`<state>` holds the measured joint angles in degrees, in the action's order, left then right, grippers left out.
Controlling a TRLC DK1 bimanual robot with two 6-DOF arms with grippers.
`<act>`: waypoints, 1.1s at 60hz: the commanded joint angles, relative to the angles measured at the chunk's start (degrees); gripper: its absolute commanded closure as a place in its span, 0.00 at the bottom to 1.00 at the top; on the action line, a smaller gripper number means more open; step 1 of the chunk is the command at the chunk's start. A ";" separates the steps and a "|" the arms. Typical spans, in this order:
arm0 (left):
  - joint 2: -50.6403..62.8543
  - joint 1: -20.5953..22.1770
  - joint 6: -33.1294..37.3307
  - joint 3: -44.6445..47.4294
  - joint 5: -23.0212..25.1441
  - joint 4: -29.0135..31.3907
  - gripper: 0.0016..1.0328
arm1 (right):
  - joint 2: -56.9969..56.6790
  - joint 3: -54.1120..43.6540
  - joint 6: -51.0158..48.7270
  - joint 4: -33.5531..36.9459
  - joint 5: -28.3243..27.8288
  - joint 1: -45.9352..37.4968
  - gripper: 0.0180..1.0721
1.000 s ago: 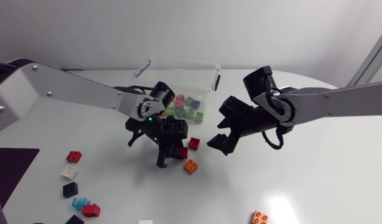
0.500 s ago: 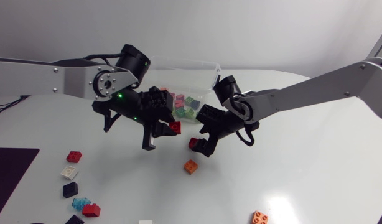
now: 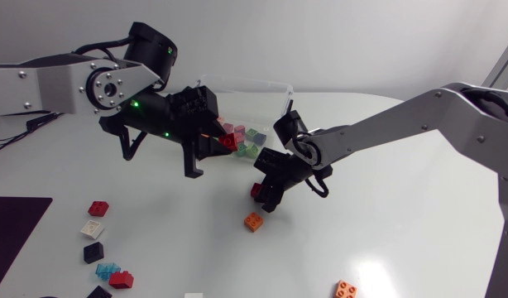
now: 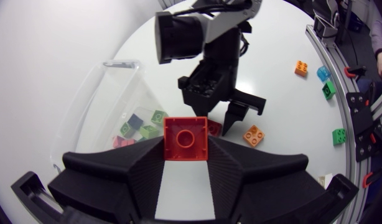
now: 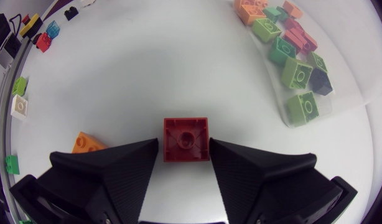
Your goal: Place the duplo bricks in the container
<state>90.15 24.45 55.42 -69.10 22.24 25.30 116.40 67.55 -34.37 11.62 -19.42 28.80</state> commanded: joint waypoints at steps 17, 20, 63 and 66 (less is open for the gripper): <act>5.30 -4.50 -12.09 -11.76 0.61 -8.78 0.89 | -9.26 -5.67 0.71 0.51 0.35 0.21 0.69; 7.06 -4.76 -13.67 -13.78 0.61 -9.74 0.89 | -12.25 -7.26 1.24 0.95 0.35 0.21 0.69; 32.28 -8.71 -24.13 -41.47 -6.51 -9.65 0.03 | -35.10 -8.84 4.75 9.56 0.35 -3.04 0.69; 32.46 -8.80 -24.04 -41.47 -7.21 -9.30 0.03 | -35.10 -7.78 4.84 9.83 0.35 -3.22 0.69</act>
<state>121.10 15.86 32.71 -108.31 15.86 15.31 81.87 57.54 -30.85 20.47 -19.22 26.06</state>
